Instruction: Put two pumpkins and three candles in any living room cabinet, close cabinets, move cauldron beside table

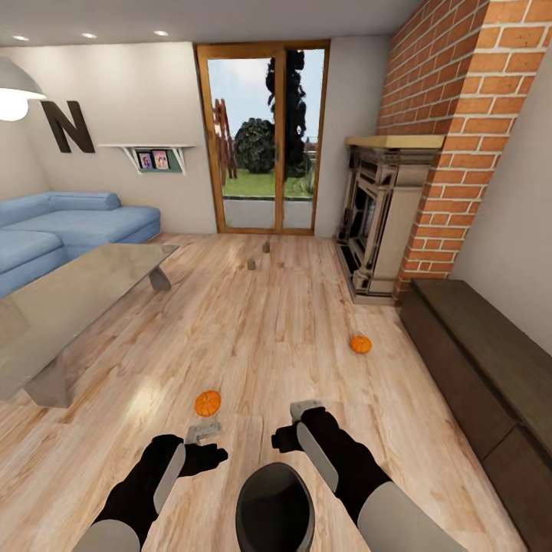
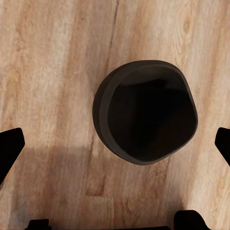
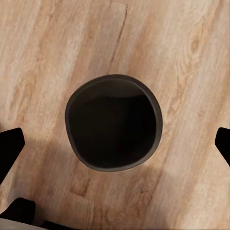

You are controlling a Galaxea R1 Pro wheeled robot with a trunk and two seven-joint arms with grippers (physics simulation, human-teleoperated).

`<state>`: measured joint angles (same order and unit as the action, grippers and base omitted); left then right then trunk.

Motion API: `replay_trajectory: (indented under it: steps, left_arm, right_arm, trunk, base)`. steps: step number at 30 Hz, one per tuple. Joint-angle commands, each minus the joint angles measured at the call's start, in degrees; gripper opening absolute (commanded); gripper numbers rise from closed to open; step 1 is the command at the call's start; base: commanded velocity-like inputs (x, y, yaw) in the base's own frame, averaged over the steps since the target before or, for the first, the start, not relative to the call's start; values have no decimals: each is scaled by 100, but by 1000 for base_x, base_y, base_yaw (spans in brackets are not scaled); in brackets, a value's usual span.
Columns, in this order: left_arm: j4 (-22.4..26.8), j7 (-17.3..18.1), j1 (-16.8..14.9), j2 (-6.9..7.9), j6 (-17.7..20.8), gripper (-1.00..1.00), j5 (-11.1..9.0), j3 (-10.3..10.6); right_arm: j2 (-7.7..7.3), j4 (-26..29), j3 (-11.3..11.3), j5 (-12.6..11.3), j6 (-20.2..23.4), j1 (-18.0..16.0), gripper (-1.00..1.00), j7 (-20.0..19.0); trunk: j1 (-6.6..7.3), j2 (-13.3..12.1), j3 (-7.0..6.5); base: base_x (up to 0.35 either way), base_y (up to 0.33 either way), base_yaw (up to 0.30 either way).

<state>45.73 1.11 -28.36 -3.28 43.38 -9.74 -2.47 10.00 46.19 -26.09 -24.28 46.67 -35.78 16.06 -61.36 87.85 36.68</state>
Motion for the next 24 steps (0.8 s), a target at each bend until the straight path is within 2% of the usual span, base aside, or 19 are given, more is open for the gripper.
replay_trajectory:
  steps: [1, 24]
  left_arm:
    - [6, 12, -3, -6, 20, 100, -11, -26]
    - [-3, 12, -3, -15, -7, 100, -5, -17]
  right_arm:
    - [0, 30, -16, -56, 12, -6, 100, 41]
    - [0, 91, -1, -73, 27, -7, 100, 37]
  trunk:
    - [-22, 45, 24]
    - [-528, 967, 437]
  base:
    - [0, 0, 0]
    - [0, 0, 0]
